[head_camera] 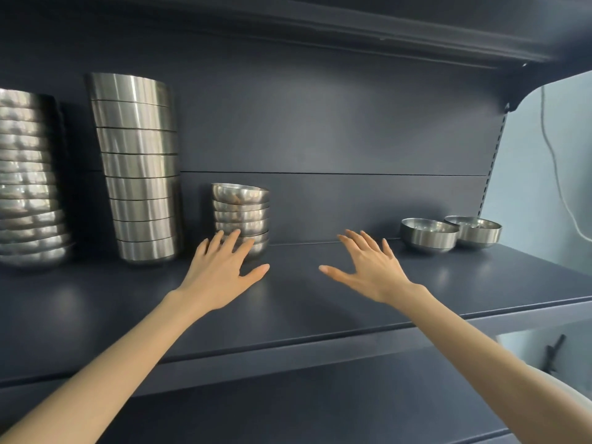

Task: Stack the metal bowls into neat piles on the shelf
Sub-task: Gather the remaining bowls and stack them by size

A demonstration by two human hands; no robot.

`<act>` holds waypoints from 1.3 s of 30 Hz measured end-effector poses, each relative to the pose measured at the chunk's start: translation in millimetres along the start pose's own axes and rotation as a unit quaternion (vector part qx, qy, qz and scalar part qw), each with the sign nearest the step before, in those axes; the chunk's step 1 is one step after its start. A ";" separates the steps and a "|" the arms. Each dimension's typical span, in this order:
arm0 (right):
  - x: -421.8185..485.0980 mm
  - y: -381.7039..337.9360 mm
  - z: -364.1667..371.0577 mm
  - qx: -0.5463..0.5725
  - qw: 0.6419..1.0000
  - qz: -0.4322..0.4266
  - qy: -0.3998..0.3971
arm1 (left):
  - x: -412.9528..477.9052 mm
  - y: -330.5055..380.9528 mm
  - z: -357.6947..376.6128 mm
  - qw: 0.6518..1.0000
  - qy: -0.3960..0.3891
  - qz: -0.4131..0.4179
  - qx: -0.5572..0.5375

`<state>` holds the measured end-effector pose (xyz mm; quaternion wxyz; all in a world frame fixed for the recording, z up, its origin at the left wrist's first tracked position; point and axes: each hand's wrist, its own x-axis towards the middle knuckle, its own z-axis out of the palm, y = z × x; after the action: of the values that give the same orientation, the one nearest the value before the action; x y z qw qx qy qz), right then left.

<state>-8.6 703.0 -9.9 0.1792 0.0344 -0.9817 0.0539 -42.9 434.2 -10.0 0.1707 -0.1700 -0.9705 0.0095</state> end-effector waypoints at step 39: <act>-18.0 296.5 -27.7 0.050 0.981 0.184 0.040 | 182.7 298.2 -1.8 0.973 -0.008 0.152 -0.171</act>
<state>-7.9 1001.2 -18.3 0.2037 -0.1404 -0.9593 0.1364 -106.3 776.0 28.9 0.1275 -0.3419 -0.9220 -0.1292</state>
